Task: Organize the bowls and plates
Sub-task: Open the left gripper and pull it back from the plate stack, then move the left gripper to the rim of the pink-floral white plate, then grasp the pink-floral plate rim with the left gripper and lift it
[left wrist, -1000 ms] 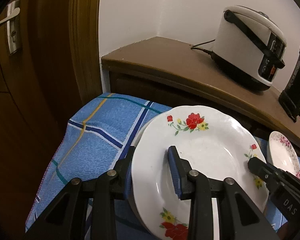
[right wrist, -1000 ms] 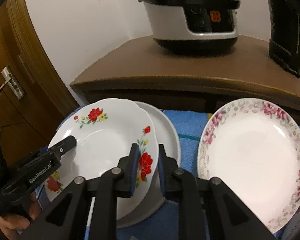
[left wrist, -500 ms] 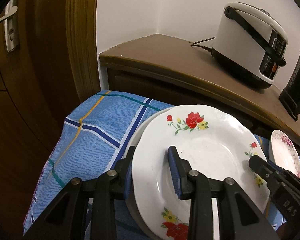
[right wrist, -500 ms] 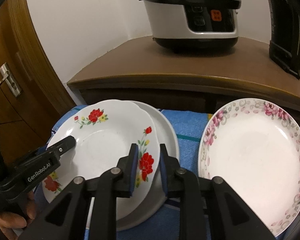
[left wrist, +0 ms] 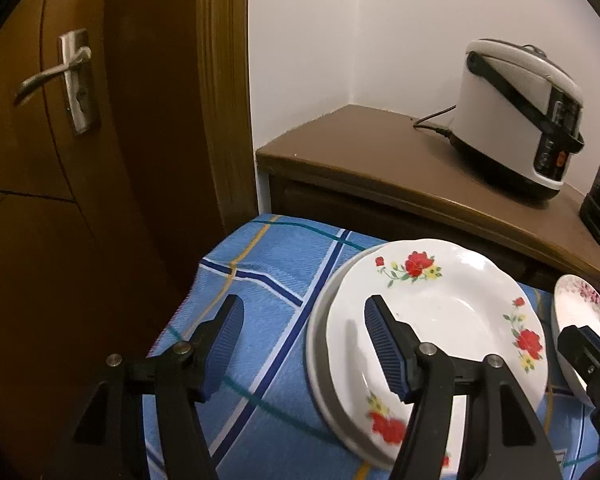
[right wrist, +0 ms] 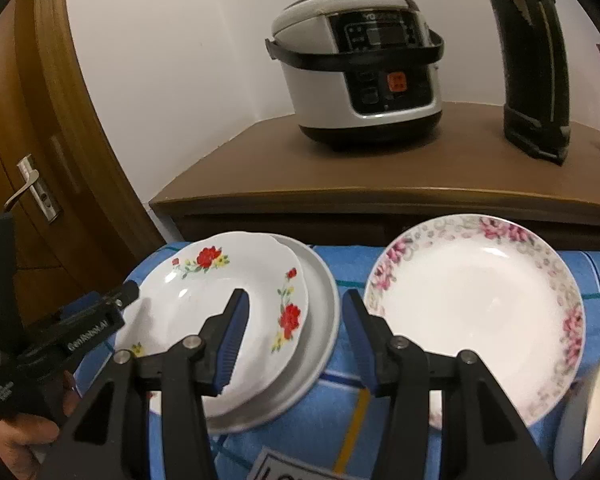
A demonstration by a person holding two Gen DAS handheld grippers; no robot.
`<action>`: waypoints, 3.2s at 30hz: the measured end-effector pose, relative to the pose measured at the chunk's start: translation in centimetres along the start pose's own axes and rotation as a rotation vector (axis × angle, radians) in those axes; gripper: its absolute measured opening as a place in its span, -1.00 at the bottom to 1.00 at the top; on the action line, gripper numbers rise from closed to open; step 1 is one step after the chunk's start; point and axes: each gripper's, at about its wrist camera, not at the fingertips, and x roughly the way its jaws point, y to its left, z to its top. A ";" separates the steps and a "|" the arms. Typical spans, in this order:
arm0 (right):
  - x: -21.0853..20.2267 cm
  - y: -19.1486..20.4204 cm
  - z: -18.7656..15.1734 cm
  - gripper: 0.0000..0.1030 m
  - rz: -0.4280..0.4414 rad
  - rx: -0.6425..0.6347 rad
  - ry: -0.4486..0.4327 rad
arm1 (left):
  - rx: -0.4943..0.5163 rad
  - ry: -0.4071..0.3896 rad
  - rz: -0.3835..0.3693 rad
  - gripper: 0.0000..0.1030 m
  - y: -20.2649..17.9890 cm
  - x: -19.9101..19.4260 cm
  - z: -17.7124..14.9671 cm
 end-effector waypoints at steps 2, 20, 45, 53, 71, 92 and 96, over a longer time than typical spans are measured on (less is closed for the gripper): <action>-0.9 -0.2 -0.3 -0.02 -0.005 -0.006 -0.002 | 0.013 -0.007 0.006 0.27 -0.3 -0.9 -0.3; -8.8 -1.9 -2.1 0.13 -0.042 -0.001 -0.059 | 0.083 -0.061 -0.040 0.27 -4.4 -8.2 -2.0; -15.6 -8.6 -5.5 0.22 -0.115 0.082 -0.049 | 0.175 0.045 -0.217 0.27 -12.4 -11.5 -7.8; -17.4 -11.2 -5.5 0.22 -0.182 0.091 -0.065 | 0.197 0.074 -0.268 0.27 -14.8 -11.4 -8.4; -14.4 -16.1 0.7 0.02 -0.206 0.242 -0.062 | 0.163 0.116 -0.318 0.27 -18.7 -6.8 -3.6; -4.5 -20.5 3.4 -0.22 -0.182 0.426 0.208 | 0.061 0.297 -0.411 0.27 -20.8 1.1 0.2; -3.8 -20.7 4.0 -0.38 -0.183 0.424 0.231 | 0.069 0.317 -0.419 0.07 -21.5 1.9 0.1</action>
